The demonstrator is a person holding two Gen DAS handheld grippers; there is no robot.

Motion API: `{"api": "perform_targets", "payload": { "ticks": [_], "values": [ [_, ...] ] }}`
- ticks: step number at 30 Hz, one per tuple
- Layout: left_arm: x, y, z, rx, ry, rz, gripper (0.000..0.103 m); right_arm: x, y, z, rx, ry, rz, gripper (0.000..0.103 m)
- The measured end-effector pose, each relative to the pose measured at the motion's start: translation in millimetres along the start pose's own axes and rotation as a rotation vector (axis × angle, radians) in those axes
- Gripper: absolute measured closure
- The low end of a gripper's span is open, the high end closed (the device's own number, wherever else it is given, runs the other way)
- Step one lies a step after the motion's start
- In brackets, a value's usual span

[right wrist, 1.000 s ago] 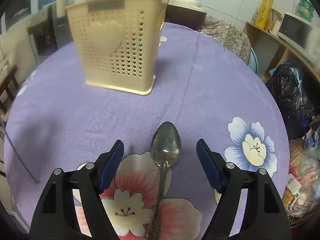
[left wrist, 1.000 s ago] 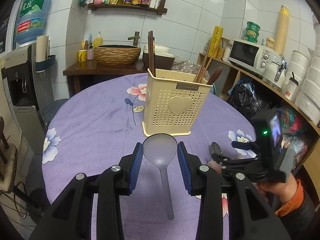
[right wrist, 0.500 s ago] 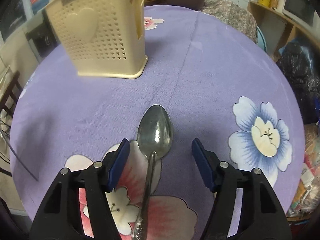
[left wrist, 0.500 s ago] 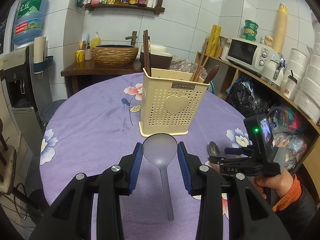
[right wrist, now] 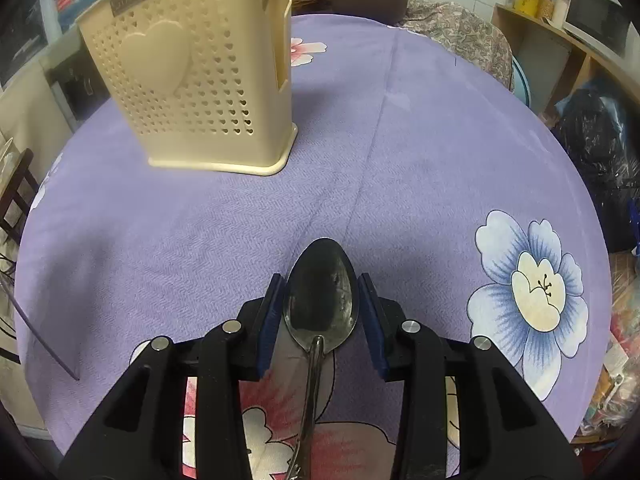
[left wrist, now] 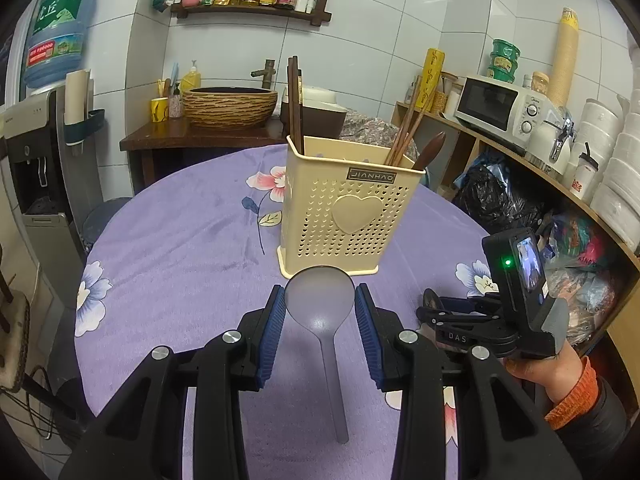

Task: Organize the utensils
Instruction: 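Lift the metal spoon with the right tool while the left tool lifts the clear spoon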

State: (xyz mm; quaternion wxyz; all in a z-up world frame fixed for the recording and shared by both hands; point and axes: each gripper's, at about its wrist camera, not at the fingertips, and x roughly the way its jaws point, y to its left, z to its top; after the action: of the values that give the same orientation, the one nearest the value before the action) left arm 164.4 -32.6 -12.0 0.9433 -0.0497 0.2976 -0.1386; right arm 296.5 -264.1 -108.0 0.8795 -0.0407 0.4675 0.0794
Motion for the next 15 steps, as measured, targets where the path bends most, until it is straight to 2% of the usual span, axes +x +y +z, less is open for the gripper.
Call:
{"api": "perform_targets", "payload": {
  "ticks": [6, 10, 15],
  "values": [
    [-3, -1, 3, 0.003, -0.014, 0.001, 0.067, -35, 5, -2, 0.0, -0.073, 0.049, 0.065],
    [-11, 2, 8, 0.004, -0.036, 0.007, 0.067, -81, 8, -4, 0.006, -0.151, 0.15, 0.065],
    [-21, 4, 15, 0.001, -0.064, 0.004, 0.067, -128, 17, -3, -0.006, -0.239, 0.217, 0.065]
  ]
}}
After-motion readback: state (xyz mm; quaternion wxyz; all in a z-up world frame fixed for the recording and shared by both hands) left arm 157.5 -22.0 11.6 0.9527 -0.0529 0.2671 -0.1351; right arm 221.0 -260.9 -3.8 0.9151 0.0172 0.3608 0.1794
